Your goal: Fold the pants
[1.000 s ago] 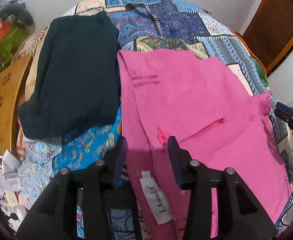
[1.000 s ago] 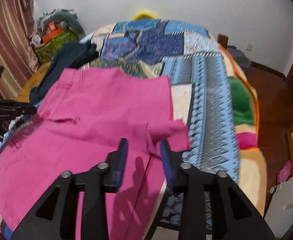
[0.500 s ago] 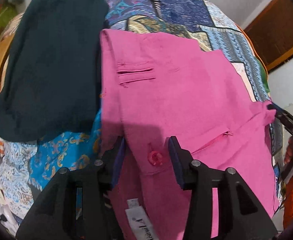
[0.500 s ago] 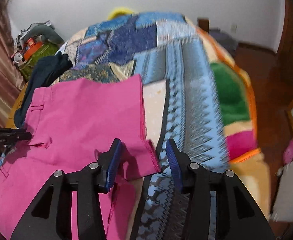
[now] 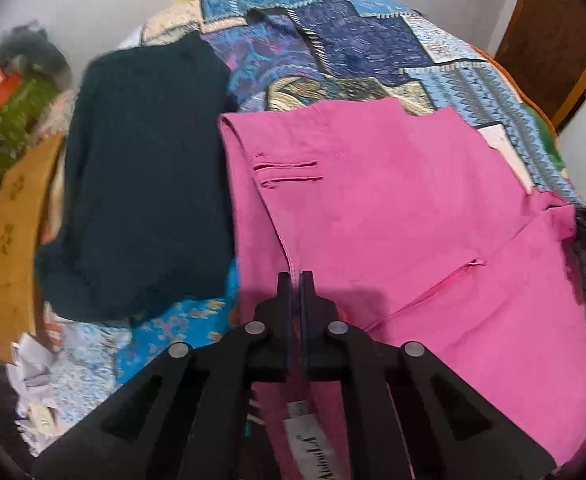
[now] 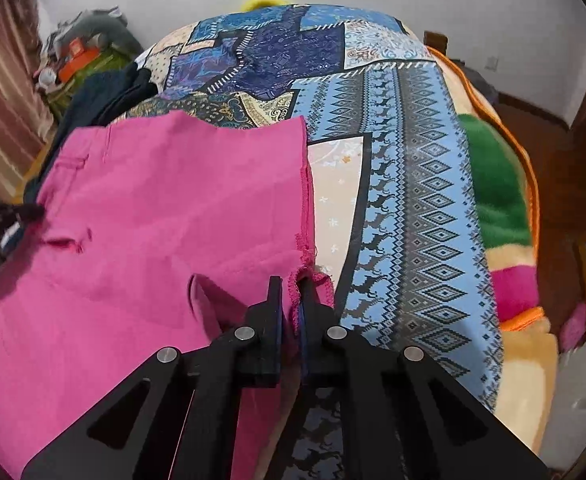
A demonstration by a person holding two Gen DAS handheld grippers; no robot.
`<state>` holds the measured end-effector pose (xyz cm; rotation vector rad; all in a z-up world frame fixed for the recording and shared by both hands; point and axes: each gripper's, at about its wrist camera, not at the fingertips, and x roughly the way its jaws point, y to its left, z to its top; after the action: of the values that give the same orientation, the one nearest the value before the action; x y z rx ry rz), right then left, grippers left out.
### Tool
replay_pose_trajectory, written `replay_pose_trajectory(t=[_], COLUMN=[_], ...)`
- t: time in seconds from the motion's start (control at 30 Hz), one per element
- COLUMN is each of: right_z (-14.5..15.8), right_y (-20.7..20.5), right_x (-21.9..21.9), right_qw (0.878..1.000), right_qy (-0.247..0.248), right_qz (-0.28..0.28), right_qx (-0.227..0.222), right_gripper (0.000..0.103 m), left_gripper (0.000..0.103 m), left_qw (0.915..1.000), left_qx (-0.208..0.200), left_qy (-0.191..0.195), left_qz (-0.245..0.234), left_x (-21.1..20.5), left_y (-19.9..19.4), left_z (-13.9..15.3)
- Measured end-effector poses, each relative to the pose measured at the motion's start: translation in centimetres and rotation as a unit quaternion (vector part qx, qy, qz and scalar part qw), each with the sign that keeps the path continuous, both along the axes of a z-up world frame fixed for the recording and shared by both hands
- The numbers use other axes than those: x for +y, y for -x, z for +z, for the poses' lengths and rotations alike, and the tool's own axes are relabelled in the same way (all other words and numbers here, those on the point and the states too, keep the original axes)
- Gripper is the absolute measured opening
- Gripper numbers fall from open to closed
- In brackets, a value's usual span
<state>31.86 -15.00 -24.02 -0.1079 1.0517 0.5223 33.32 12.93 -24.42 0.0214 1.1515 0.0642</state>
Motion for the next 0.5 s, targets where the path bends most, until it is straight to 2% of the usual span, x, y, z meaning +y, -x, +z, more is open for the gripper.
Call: replay_pose_trajectory(t=[0.17, 0.3, 0.37, 0.43, 0.5], right_z=[-0.7, -0.3, 0.3, 1.0, 2.4], right_y=[-0.3, -0.4, -0.4, -0.3, -0.2], right_x=[0.1, 0.2, 0.0, -0.3, -0.7], right_qw=[1.0, 1.0, 1.0, 1.0, 1.0], right_qy=[0.012, 0.016, 0.024, 0.027, 0.023], right_qz=[-0.004, 0.003, 0.0, -0.004, -0.009], right_qx=[0.009, 0.015, 0.014, 0.009, -0.009], right_gripper=[0.005, 0.008, 0.016, 0.025, 0.033], left_gripper=[0.005, 0.01, 0.015, 0.032, 0.042], left_qw=[0.9996, 0.9997, 0.9999, 1.0, 0.9999], left_qx=[0.027, 0.023, 0.015, 0.004, -0.012], left_qy=[0.005, 0.007, 0.005, -0.005, -0.01], left_qz=[0.005, -0.003, -0.005, -0.006, -0.004], left_x=[0.4, 0.7, 1.0, 1.4, 1.8], left_y=[-0.1, 0.3, 0.7, 1.0, 1.1], left_z=[-1.6, -0.9, 0.0, 0.9, 1.8])
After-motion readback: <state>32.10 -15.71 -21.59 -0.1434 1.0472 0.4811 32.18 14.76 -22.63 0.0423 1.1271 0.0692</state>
